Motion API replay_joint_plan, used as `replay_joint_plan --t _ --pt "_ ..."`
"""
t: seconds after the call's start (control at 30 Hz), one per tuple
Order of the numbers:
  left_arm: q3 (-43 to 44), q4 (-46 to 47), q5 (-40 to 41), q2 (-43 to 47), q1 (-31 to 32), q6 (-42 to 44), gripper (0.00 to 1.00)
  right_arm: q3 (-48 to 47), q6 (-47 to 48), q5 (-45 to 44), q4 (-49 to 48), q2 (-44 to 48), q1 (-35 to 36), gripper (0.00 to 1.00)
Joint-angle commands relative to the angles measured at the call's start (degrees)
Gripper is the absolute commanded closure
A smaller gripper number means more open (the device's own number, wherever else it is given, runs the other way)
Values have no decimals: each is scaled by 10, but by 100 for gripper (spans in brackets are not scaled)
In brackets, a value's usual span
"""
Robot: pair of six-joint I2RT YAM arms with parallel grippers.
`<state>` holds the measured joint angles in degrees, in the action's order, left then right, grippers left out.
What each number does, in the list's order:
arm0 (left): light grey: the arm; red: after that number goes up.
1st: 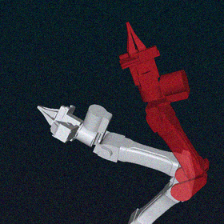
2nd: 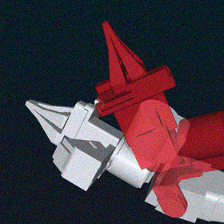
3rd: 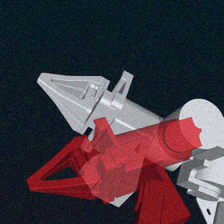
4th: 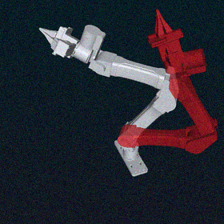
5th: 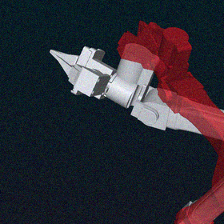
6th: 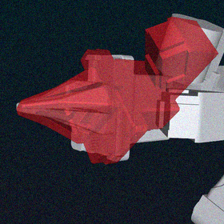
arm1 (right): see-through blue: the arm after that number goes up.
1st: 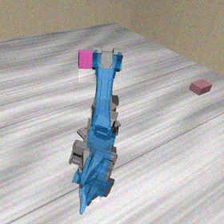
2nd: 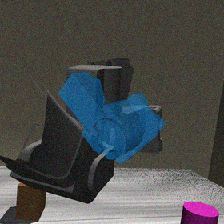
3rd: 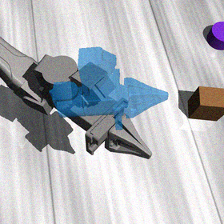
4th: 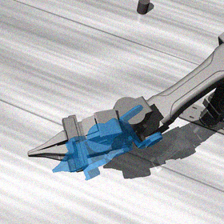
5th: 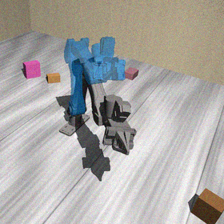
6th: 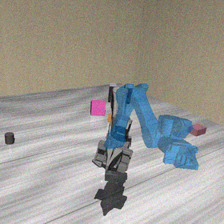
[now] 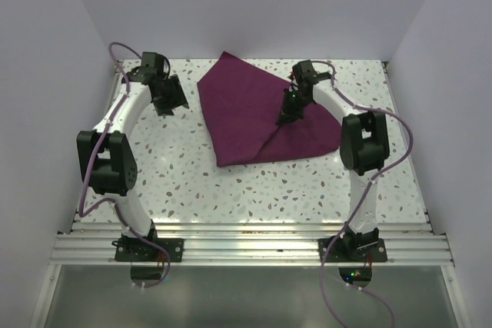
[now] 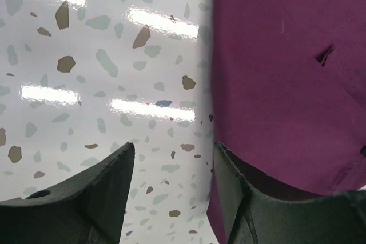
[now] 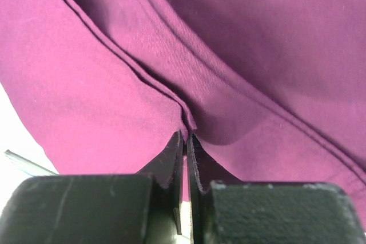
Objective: Prepare the surgical pack
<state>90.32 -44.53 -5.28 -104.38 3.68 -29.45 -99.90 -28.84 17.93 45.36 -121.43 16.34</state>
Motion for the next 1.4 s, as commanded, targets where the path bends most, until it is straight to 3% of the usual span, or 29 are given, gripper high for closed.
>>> replay_joint_plan --t 0.0,0.1,0.23,0.33,0.63,0.8,0.97,1.2,1.37 --pt "6 9 -24 1 -7 1 39 -51 13 1 13 -24 -4 96" --pt "-15 28 -58 8 -4 14 39 -57 19 -5 29 -21 -3 83" --pt "-25 56 -104 12 14 38 43 -66 30 -40 43 -3 -14 54" --pt "-12 75 -112 2 66 57 44 -80 34 -54 52 7 -39 45" --pt "39 139 -198 -47 176 70 54 -47 -1 -130 25 26 -191 36" --pt "42 164 -221 -66 214 74 56 -5 26 -178 -3 42 -235 24" --pt "62 163 -221 -96 244 72 56 -27 46 -207 -1 5 -265 20" --pt "93 143 -205 -121 251 66 55 -28 55 -197 -59 -51 -271 21" --pt "89 132 -195 -123 256 60 55 -22 83 -213 -94 -73 -271 29"
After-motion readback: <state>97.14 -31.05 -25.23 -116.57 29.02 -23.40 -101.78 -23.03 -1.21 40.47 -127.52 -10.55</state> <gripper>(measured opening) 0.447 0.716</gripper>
